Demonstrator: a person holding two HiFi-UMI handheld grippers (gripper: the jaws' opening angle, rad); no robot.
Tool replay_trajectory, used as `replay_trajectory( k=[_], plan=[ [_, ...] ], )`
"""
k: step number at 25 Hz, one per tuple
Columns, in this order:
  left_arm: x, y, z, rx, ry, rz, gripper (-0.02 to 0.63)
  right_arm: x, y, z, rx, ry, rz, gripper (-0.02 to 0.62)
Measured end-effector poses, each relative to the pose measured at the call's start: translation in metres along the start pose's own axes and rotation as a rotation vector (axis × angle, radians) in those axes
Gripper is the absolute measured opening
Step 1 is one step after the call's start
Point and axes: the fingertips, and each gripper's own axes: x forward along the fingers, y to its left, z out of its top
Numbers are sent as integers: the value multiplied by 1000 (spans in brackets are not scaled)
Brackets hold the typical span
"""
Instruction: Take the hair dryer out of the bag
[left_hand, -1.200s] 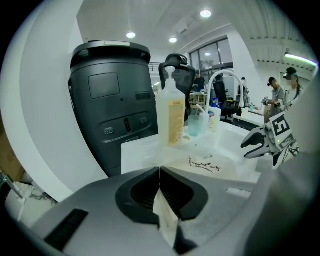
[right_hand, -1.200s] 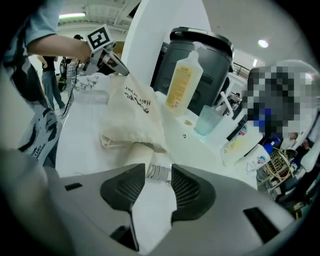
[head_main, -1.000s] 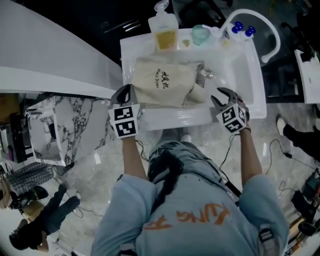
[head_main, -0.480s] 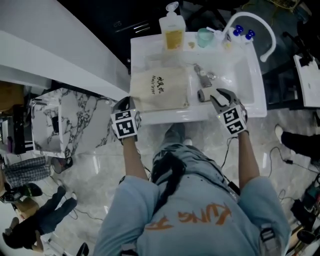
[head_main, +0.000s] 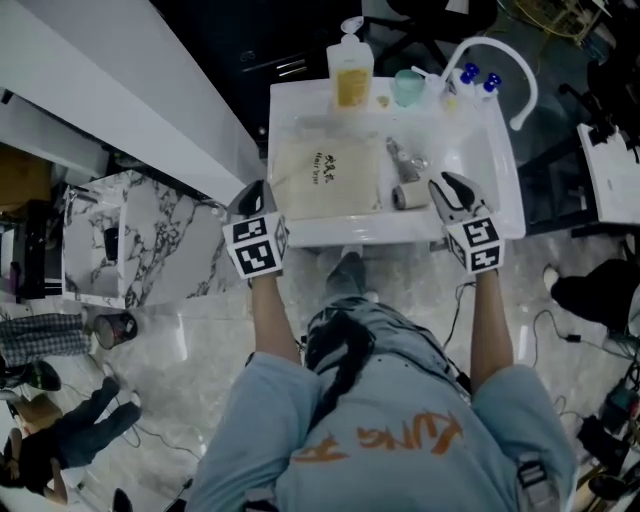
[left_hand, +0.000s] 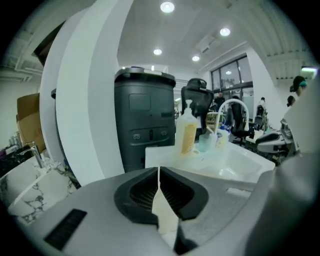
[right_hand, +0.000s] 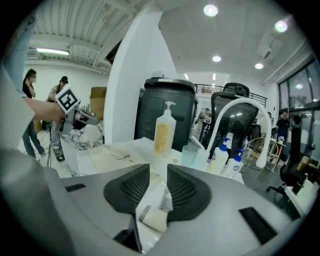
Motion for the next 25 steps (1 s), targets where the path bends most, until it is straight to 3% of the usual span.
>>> replay_trajectory(
  k=[7, 15, 20, 22, 25],
  plan=[
    [-12, -74, 83, 4, -236, -143, 5, -29, -32, 57, 142, -204, -106, 1],
    [-23, -146, 155, -15, -410, -285, 3, -56, -61, 111, 255, -379, -176, -5],
    [-21, -185, 167, -62, -453, -333, 3, -59, -73, 124, 349, -400, -240, -6],
    [-23, -204, 160, -36, -453, -352, 2, -60, -71, 122, 399, -413, -242, -6],
    [-25, -226, 154, 32, -461, -382, 3, -58, -65, 115, 390, -392, -244, -6]
  ],
)
